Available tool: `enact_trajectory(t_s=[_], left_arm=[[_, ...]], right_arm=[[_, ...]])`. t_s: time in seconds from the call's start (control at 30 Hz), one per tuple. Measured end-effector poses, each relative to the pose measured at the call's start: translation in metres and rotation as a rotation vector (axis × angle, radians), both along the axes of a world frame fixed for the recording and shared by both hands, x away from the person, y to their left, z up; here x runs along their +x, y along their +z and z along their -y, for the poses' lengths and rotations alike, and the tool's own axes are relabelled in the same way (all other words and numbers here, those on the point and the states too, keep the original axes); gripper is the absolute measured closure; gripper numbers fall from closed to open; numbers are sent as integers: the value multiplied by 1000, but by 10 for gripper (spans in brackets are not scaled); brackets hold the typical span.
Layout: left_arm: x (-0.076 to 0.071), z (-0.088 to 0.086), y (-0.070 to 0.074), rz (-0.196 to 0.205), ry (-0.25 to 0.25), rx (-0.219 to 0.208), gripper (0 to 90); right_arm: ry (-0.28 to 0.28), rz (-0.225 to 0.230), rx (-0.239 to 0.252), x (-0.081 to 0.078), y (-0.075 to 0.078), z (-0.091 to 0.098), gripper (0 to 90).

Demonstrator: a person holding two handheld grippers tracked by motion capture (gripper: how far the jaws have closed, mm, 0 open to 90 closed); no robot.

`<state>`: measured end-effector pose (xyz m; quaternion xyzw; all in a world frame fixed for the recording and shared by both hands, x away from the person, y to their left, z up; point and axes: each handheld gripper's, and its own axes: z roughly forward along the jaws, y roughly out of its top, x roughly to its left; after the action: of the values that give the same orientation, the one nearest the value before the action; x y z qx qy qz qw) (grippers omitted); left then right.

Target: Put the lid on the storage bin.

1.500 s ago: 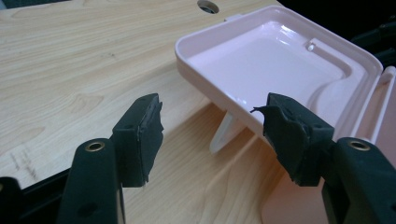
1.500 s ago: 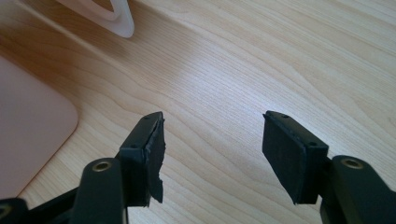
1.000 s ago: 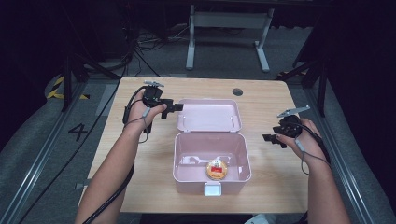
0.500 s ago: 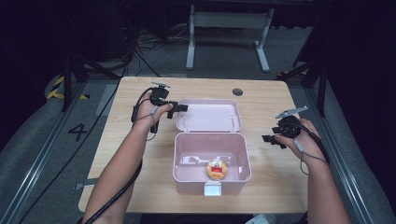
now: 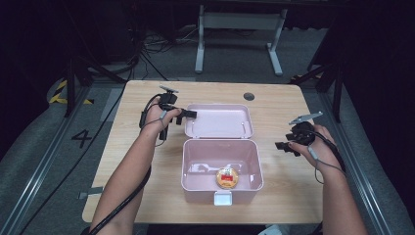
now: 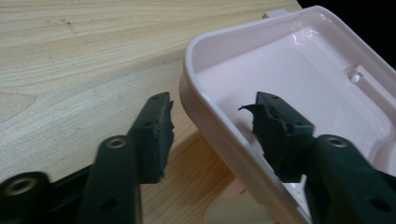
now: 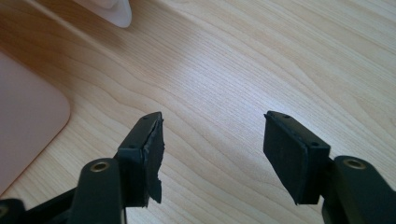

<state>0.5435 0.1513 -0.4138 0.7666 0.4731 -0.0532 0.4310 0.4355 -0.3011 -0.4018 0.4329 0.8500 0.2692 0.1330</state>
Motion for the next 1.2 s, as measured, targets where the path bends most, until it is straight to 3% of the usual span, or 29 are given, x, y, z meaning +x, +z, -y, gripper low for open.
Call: enact_trajectory(t_s=[0.33,0.4,0.63,0.8,0.93,1.2], left_arm=[[-1,3,10,15,37,29,627],[-2,4,15,47,43,42,633],[-4,5,24,77,60,35,656],[-6,5,34,122,62,48,665],[-10,2,47,147,75,10,686],[-15,2,62,201,68,13,707]], right_arm=[[-1,4,1,-1,1,0,388],[-2,3,4,-2,2,1,389],[1,6,7,-3,3,0,390],[2,11,6,-3,3,1,392],[0,10,7,-4,5,-1,394],[15,14,5,-4,6,-2,394]])
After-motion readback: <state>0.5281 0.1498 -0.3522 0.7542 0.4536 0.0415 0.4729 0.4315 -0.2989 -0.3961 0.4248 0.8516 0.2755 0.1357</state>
